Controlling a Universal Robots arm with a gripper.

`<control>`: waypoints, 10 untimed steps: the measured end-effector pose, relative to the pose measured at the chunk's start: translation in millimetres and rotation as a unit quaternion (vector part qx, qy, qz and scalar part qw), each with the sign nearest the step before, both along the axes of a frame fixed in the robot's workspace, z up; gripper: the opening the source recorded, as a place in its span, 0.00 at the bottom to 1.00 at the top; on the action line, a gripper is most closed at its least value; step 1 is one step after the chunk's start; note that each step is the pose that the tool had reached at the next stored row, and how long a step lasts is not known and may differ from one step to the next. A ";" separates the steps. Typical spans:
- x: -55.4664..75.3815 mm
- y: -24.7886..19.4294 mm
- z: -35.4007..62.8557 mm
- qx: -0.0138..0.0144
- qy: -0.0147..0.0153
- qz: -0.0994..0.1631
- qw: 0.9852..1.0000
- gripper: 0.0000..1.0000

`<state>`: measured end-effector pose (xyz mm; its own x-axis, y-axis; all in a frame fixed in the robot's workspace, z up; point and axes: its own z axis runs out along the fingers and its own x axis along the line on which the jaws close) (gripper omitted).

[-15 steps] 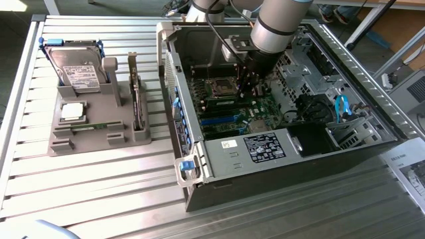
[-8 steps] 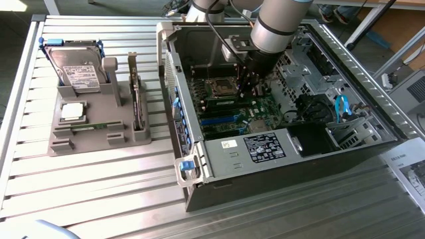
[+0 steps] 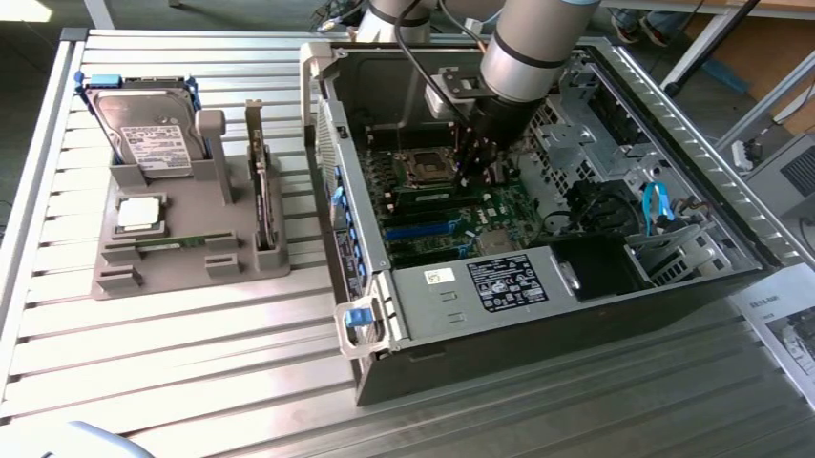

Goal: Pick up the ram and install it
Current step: 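Insert the ram into the slot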

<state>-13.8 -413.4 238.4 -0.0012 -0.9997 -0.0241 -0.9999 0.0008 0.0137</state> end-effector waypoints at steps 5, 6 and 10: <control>-0.1 -0.1 0.4 0.000 0.000 0.000 1.000 0.12; -0.1 -0.1 0.7 0.000 0.000 0.000 1.000 0.12; -0.1 0.0 1.3 0.000 0.000 0.000 1.000 0.12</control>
